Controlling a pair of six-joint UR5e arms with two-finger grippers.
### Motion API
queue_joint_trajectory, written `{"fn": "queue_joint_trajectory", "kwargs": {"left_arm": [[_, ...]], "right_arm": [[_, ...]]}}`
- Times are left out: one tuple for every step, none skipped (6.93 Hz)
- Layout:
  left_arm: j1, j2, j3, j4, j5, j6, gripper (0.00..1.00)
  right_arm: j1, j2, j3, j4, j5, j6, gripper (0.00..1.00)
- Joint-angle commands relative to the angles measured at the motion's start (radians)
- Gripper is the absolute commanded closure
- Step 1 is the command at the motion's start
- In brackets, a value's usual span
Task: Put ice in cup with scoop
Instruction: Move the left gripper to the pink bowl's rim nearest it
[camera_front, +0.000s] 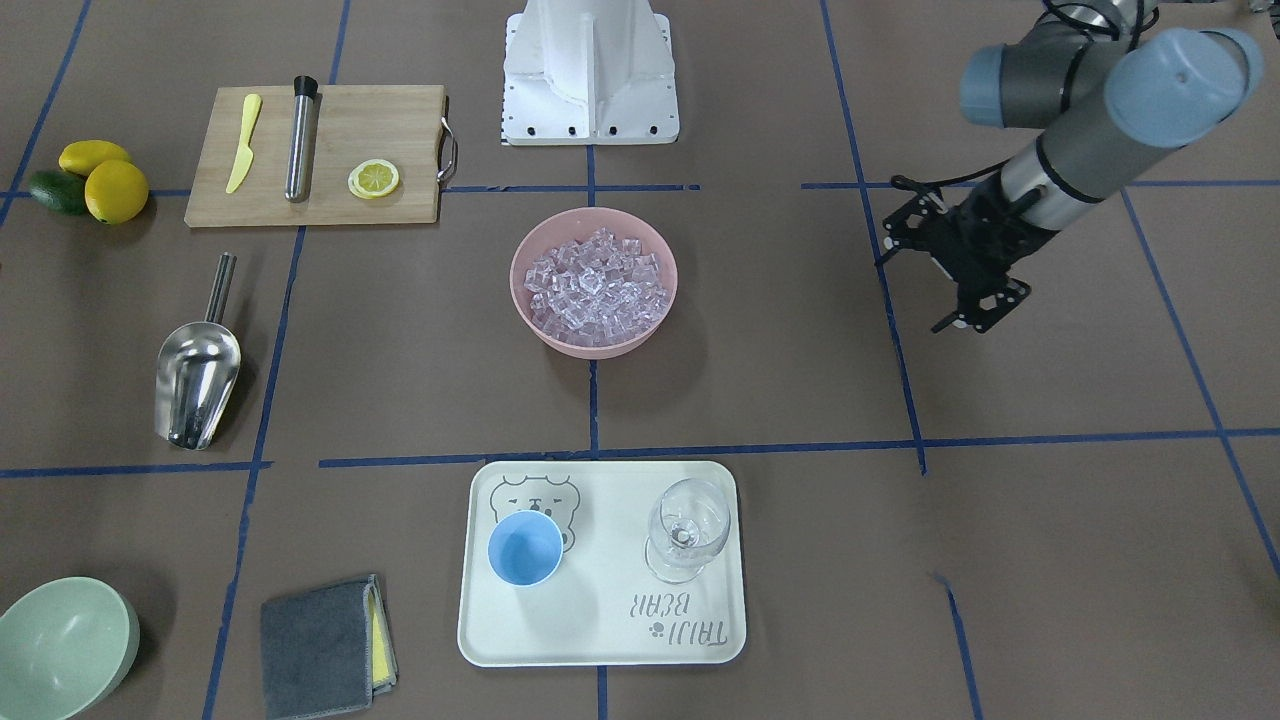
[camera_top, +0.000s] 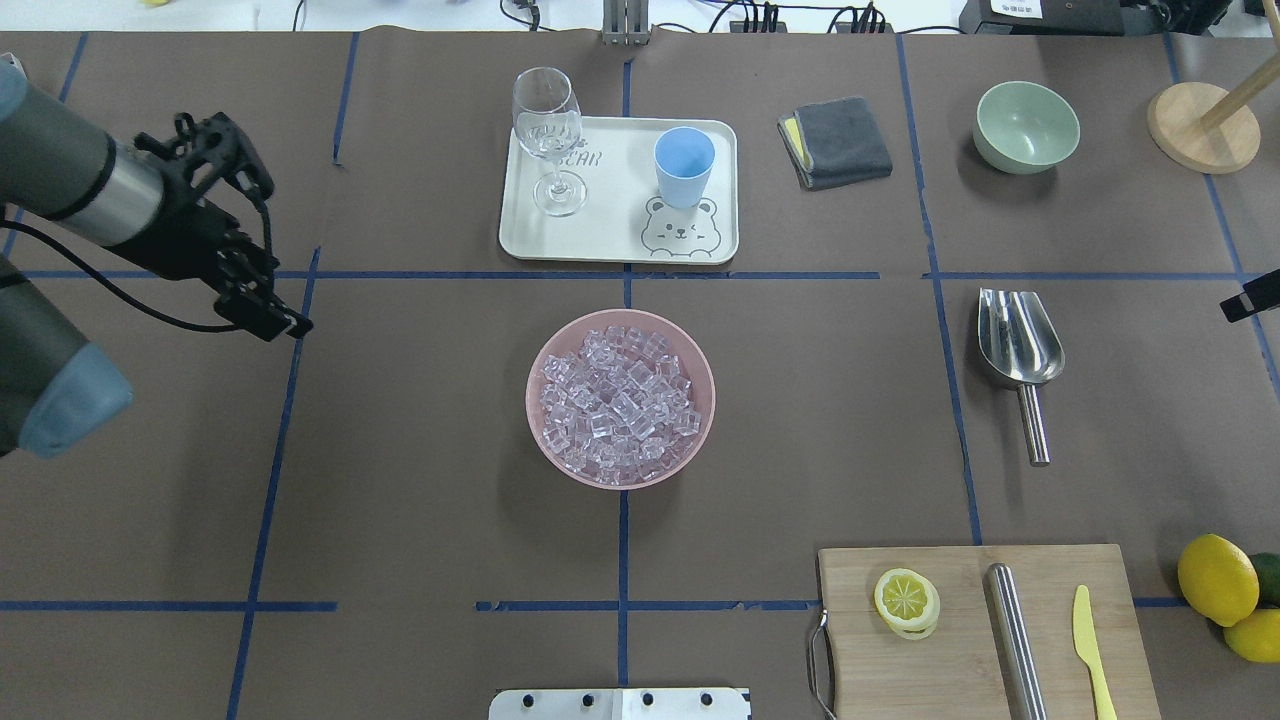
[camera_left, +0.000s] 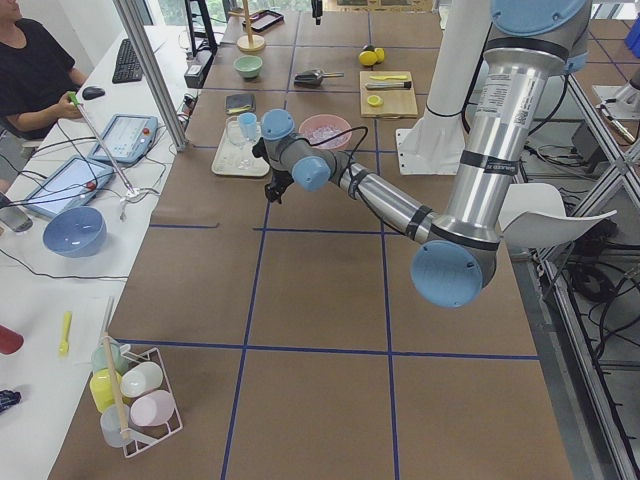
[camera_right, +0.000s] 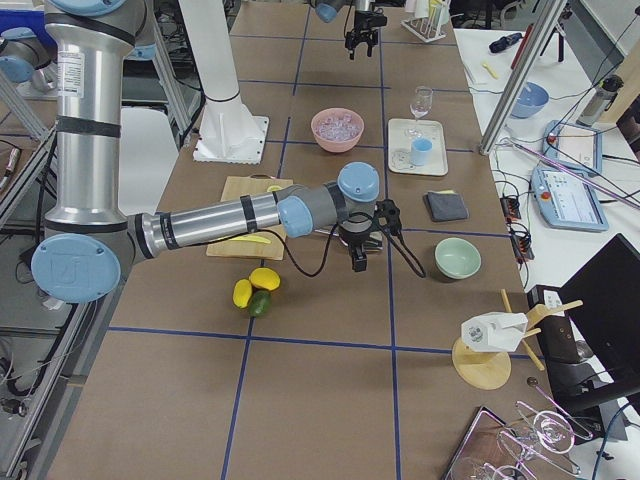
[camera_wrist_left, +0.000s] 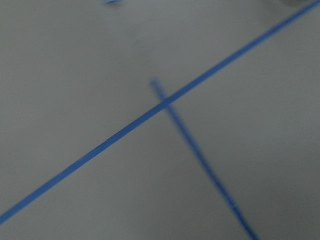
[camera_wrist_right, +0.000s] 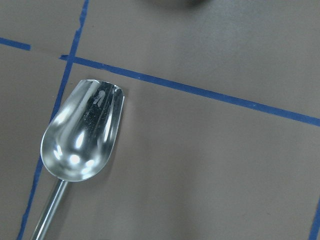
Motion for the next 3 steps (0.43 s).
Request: {"fn": "queue_joint_trajectory", "kwargs": {"left_arm": [[0.162,-0.04,0.04,-0.157,0.147,0.001,0.0],[0.229,-0.067,0.065,-0.223,0.258,-0.002,0.0],[0.303,-0.087,0.113,-0.281,0.284,-0.002,0.0]], "right_arm": [[-0.028,-0.001,0.014,0.059,0.0,0.0,0.0],[-0.031,-0.005,0.019,0.086,0.004,0.0,0.0],[-0.036,-0.011,0.031,0.087,0.015,0.002,0.0]]}}
